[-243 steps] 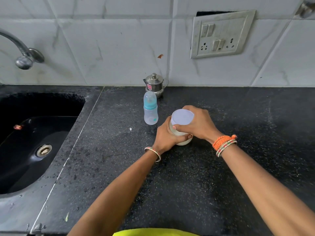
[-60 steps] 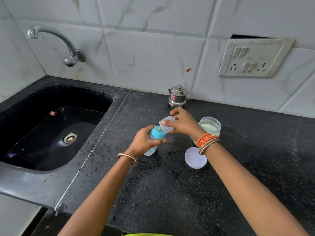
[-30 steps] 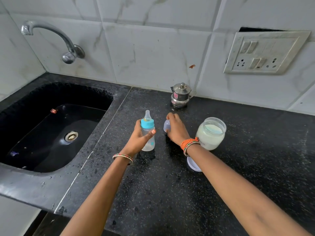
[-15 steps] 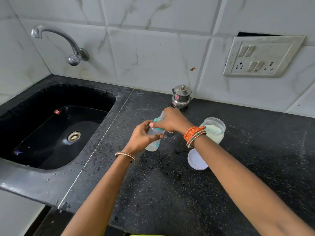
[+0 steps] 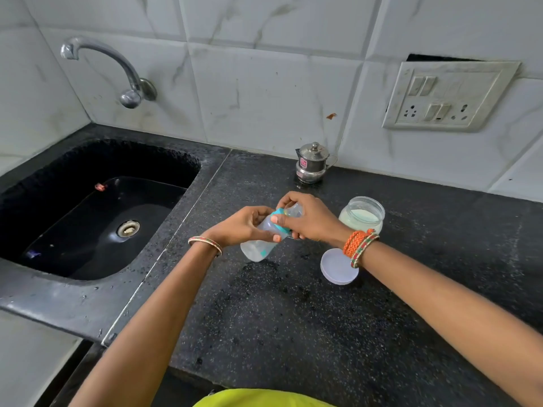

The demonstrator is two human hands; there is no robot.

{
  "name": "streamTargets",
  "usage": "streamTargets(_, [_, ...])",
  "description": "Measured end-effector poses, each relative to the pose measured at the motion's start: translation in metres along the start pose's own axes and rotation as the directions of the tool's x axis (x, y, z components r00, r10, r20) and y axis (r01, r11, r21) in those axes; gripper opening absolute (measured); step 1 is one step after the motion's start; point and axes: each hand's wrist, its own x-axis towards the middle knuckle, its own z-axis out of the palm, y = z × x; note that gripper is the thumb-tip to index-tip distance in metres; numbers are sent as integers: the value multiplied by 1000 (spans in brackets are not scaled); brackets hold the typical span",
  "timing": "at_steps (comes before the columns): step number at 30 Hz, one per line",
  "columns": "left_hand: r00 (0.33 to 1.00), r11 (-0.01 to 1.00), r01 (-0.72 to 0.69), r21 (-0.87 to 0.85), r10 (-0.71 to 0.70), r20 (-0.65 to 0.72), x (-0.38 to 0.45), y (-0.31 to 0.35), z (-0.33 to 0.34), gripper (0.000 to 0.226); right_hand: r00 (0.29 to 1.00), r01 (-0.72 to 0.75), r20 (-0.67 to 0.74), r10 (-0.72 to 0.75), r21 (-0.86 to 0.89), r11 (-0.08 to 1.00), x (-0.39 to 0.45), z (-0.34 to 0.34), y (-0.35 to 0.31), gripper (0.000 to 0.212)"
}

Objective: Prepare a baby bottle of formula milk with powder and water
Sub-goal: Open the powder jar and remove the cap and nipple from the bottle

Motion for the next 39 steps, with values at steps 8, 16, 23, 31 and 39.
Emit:
streamTargets(8, [860, 889, 155, 431, 94, -502, 11, 2, 37, 46, 904, -107, -304, 301, 520, 847, 8, 30, 4, 35])
streamTargets(16, [903, 996, -19, 91, 56, -425, 12, 18, 53, 35, 891, -77, -279, 357, 683, 726, 7, 29, -16, 21])
streamTargets(23, [973, 802, -20, -596, 154, 174, -3, 12, 49, 53, 873, -150, 412, -262, 737, 659, -1, -9, -18, 19])
streamTargets(31, [977, 756, -161, -634, 215, 8, 2, 18, 36, 67, 991, -93, 129, -25, 829, 551, 5, -16, 8, 44])
streamTargets(39, [986, 910, -124, -396, 69, -152, 9, 26, 35, 33, 999, 36, -13, -34, 584, 811, 0, -9, -20, 46])
